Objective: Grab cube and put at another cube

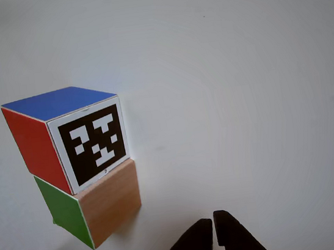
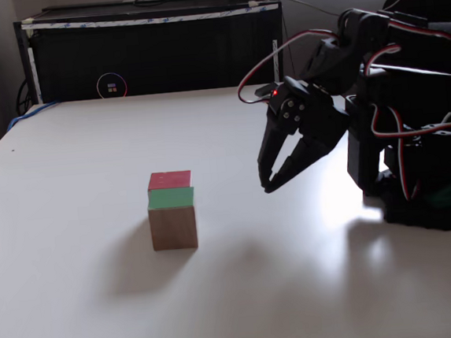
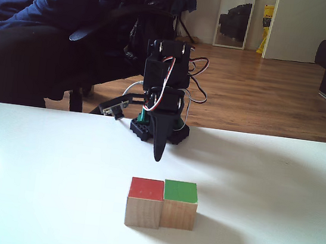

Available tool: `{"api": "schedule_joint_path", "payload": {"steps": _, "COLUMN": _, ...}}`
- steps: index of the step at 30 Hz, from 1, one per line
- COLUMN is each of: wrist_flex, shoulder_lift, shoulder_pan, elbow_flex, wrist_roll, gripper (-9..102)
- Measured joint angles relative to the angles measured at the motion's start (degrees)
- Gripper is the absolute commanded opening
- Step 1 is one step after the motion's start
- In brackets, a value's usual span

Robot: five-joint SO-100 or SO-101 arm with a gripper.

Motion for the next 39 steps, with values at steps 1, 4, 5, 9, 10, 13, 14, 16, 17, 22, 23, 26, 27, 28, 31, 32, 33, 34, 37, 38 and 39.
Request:
{"api": "schedule_joint_path", "payload": {"steps": 1, "wrist_flex": 0.0, "shoulder_lift": 0.0, "shoulder_pan": 0.0, "elbow_flex": 0.0, "wrist_roll": 0.0, "gripper": 0}}
{"api": "schedule_joint_path", "payload": {"steps": 4, "wrist_flex": 0.0, "shoulder_lift": 0.0, "shoulder_pan": -2.0, "elbow_flex": 0.0, "wrist_roll": 1.5, "gripper": 0}}
{"api": "schedule_joint_path", "payload": {"steps": 5, "wrist_flex": 0.0, "shoulder_lift": 0.0, "shoulder_pan": -1.8, "elbow_flex": 0.0, "wrist_roll": 1.6, "gripper": 0}}
{"api": "schedule_joint_path", "payload": {"steps": 9, "wrist_flex": 0.0, "shoulder_lift": 0.0, "shoulder_pan": -2.4, "elbow_flex": 0.0, "wrist_roll": 1.8, "gripper": 0}}
{"api": "schedule_joint_path", "payload": {"steps": 10, "wrist_flex": 0.0, "shoulder_lift": 0.0, "shoulder_pan": -2.1, "elbow_flex": 0.0, "wrist_roll": 1.8, "gripper": 0}}
{"api": "schedule_joint_path", "payload": {"steps": 13, "wrist_flex": 0.0, "shoulder_lift": 0.0, "shoulder_pan": -1.8, "elbow_flex": 0.0, "wrist_roll": 1.8, "gripper": 0}}
{"api": "schedule_joint_path", "payload": {"steps": 14, "wrist_flex": 0.0, "shoulder_lift": 0.0, "shoulder_pan": -1.8, "elbow_flex": 0.0, "wrist_roll": 1.8, "gripper": 0}}
{"api": "schedule_joint_path", "payload": {"steps": 16, "wrist_flex": 0.0, "shoulder_lift": 0.0, "shoulder_pan": -1.9, "elbow_flex": 0.0, "wrist_roll": 1.8, "gripper": 0}}
{"api": "schedule_joint_path", "payload": {"steps": 17, "wrist_flex": 0.0, "shoulder_lift": 0.0, "shoulder_pan": -2.3, "elbow_flex": 0.0, "wrist_roll": 1.7, "gripper": 0}}
{"api": "schedule_joint_path", "payload": {"steps": 22, "wrist_flex": 0.0, "shoulder_lift": 0.0, "shoulder_pan": -2.9, "elbow_flex": -2.4, "wrist_roll": 1.3, "gripper": 5}}
{"api": "schedule_joint_path", "payload": {"steps": 23, "wrist_flex": 0.0, "shoulder_lift": 0.0, "shoulder_pan": -2.9, "elbow_flex": -4.1, "wrist_roll": 1.5, "gripper": 7}}
{"api": "schedule_joint_path", "payload": {"steps": 26, "wrist_flex": -0.3, "shoulder_lift": -4.7, "shoulder_pan": -4.7, "elbow_flex": -11.4, "wrist_roll": 2.0, "gripper": 9}}
{"api": "schedule_joint_path", "payload": {"steps": 27, "wrist_flex": -0.8, "shoulder_lift": -7.9, "shoulder_pan": -5.8, "elbow_flex": -14.1, "wrist_roll": 2.3, "gripper": 11}}
{"api": "schedule_joint_path", "payload": {"steps": 28, "wrist_flex": -1.5, "shoulder_lift": -11.9, "shoulder_pan": -6.8, "elbow_flex": -17.1, "wrist_roll": 2.8, "gripper": 14}}
{"api": "schedule_joint_path", "payload": {"steps": 31, "wrist_flex": -3.3, "shoulder_lift": -27.1, "shoulder_pan": -6.9, "elbow_flex": -26.5, "wrist_roll": 4.4, "gripper": 24}}
{"api": "schedule_joint_path", "payload": {"steps": 32, "wrist_flex": -3.8, "shoulder_lift": -32.2, "shoulder_pan": -6.8, "elbow_flex": -29.4, "wrist_roll": 5.3, "gripper": 27}}
{"api": "schedule_joint_path", "payload": {"steps": 33, "wrist_flex": -4.4, "shoulder_lift": -36.6, "shoulder_pan": -6.9, "elbow_flex": -31.6, "wrist_roll": 6.0, "gripper": 29}}
{"api": "schedule_joint_path", "payload": {"steps": 34, "wrist_flex": -4.8, "shoulder_lift": -40.3, "shoulder_pan": -7.2, "elbow_flex": -33.5, "wrist_roll": 6.5, "gripper": 31}}
{"api": "schedule_joint_path", "payload": {"steps": 37, "wrist_flex": -5.2, "shoulder_lift": -48.1, "shoulder_pan": -7.3, "elbow_flex": -38.0, "wrist_roll": 9.0, "gripper": 36}}
{"api": "schedule_joint_path", "payload": {"steps": 38, "wrist_flex": -5.2, "shoulder_lift": -50.0, "shoulder_pan": -7.3, "elbow_flex": -39.6, "wrist_roll": 9.8, "gripper": 37}}
{"api": "schedule_joint_path", "payload": {"steps": 39, "wrist_flex": -5.1, "shoulder_lift": -52.0, "shoulder_pan": -7.3, "elbow_flex": -41.2, "wrist_roll": 10.3, "gripper": 39}}
